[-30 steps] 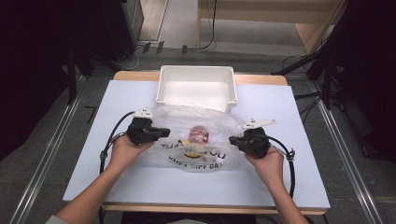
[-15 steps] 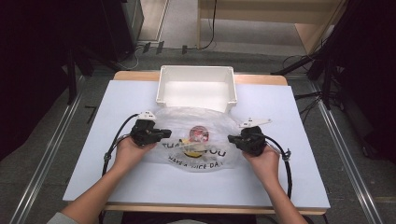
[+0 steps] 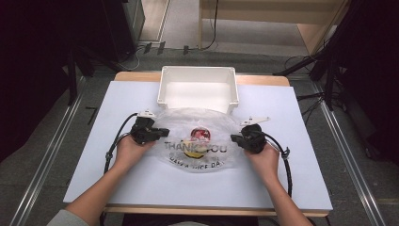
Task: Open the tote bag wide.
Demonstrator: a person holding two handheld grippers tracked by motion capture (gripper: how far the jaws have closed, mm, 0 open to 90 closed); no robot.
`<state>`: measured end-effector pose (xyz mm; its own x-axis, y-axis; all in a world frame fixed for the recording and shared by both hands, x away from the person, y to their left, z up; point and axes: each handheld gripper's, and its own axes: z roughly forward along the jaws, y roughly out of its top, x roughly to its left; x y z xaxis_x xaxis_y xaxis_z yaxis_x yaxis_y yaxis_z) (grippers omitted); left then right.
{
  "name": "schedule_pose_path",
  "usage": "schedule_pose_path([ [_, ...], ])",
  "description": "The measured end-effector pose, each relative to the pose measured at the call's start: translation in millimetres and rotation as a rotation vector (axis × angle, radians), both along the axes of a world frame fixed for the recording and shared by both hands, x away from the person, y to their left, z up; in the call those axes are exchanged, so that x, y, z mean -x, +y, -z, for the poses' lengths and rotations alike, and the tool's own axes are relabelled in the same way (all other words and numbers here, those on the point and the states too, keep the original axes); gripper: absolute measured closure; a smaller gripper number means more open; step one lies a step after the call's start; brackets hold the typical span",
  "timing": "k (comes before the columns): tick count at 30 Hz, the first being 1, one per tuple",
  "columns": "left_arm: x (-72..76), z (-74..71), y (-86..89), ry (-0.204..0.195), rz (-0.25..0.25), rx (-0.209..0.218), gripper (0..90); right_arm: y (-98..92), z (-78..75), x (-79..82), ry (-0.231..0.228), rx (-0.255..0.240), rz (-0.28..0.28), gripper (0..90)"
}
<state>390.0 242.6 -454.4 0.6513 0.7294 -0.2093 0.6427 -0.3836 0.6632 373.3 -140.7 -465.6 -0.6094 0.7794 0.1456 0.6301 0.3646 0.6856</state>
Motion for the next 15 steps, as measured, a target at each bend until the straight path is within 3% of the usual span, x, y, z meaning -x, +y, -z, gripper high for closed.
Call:
schedule_pose_path([
  [7,1.2,3.1,3.3,-0.009,-0.018,-0.003,87.3,0.1,6.8,2.2,0.0,0.007,0.018,89.6],
  [15,2.9,7.2,11.4,0.024,-0.042,-0.005,87.8,-2.5,9.6,5.7,-0.006,0.02,0.038,90.0],
])
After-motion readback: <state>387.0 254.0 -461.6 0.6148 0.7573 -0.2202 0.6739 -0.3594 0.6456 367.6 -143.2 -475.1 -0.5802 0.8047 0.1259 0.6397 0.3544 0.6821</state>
